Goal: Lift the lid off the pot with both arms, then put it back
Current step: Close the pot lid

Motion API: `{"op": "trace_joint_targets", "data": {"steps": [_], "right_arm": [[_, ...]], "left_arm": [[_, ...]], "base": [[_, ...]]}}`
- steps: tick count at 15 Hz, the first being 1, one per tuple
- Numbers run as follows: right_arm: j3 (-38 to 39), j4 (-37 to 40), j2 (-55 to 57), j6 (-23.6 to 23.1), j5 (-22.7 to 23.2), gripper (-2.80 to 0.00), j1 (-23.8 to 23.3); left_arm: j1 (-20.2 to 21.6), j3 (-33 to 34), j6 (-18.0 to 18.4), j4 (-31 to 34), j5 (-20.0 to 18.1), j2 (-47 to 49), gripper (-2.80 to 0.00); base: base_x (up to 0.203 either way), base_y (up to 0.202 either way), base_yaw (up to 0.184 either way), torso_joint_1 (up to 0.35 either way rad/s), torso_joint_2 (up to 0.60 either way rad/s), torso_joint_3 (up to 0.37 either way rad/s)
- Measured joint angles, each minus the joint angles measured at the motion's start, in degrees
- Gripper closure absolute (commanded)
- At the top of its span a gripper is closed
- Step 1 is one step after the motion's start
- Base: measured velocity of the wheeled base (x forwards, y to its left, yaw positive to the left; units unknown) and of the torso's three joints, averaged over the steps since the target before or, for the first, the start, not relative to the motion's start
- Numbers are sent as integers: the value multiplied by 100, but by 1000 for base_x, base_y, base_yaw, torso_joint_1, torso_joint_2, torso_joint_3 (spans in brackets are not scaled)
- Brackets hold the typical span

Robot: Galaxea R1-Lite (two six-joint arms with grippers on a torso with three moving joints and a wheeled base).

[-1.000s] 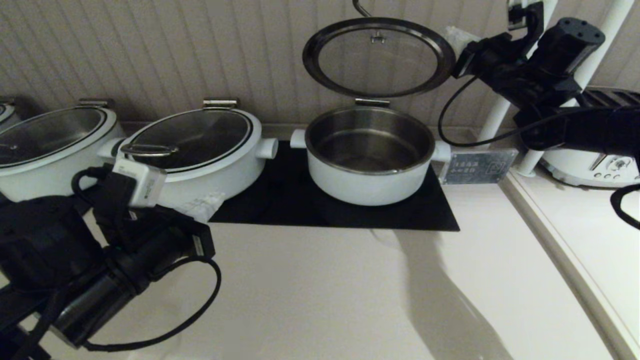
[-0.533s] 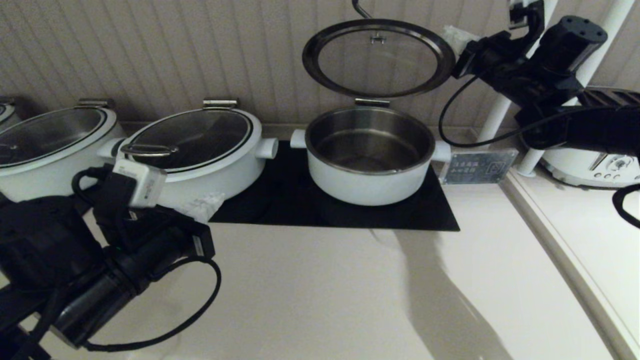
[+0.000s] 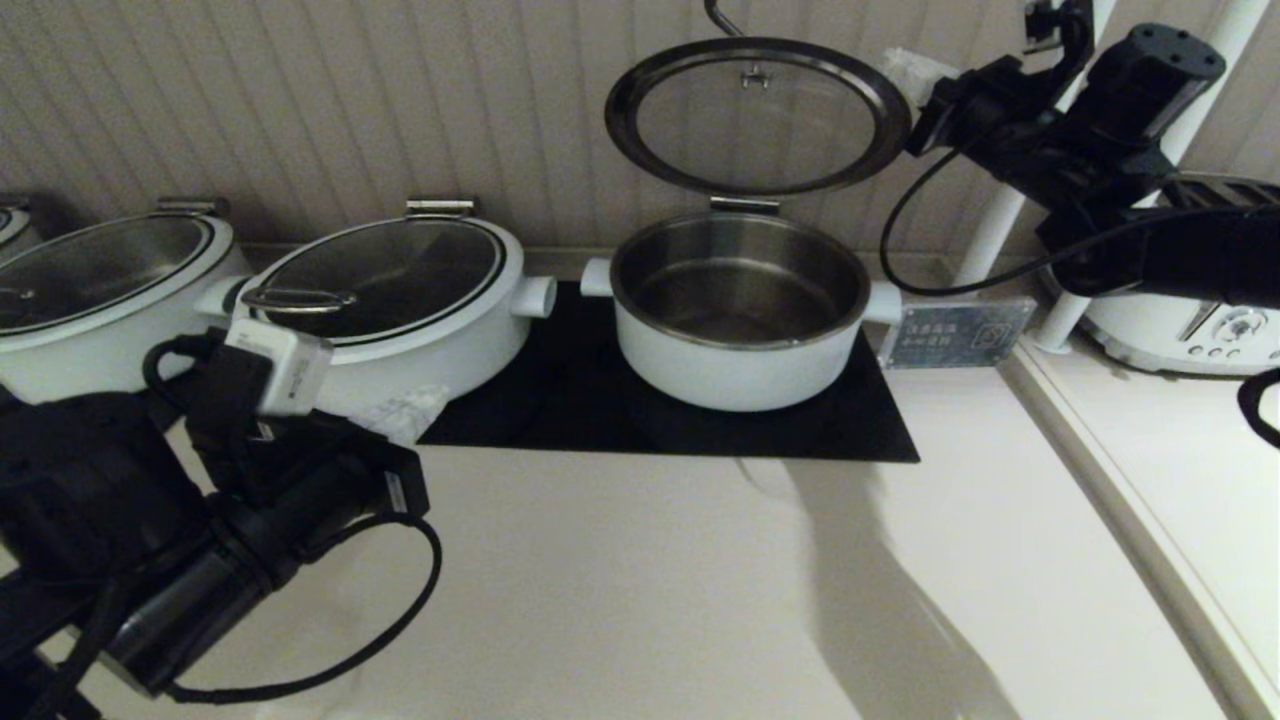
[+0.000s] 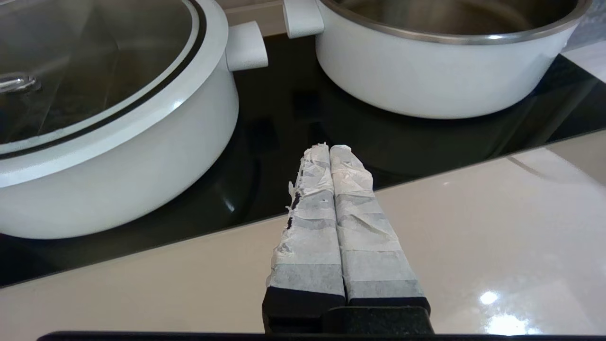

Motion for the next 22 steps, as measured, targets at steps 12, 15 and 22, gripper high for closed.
{"op": "trace_joint_targets", "data": {"steps": [12,15,22], "right_arm": [[1082,-519,-253,-62,163,0,72],[1344,-581,-347,-63,216,0,73],[2411,-1116,-632,-63,372,0,128]], "left_arm": [[-5,146,-7,0,2,-50,0],[-5,146,-9,-2,0,-46,0],[-5,166,-8,0,2,-50,0]], "base": [[0,0,0,0,0,0],[0,0,0,0,0,0],[0,0,0,0,0,0]]}}
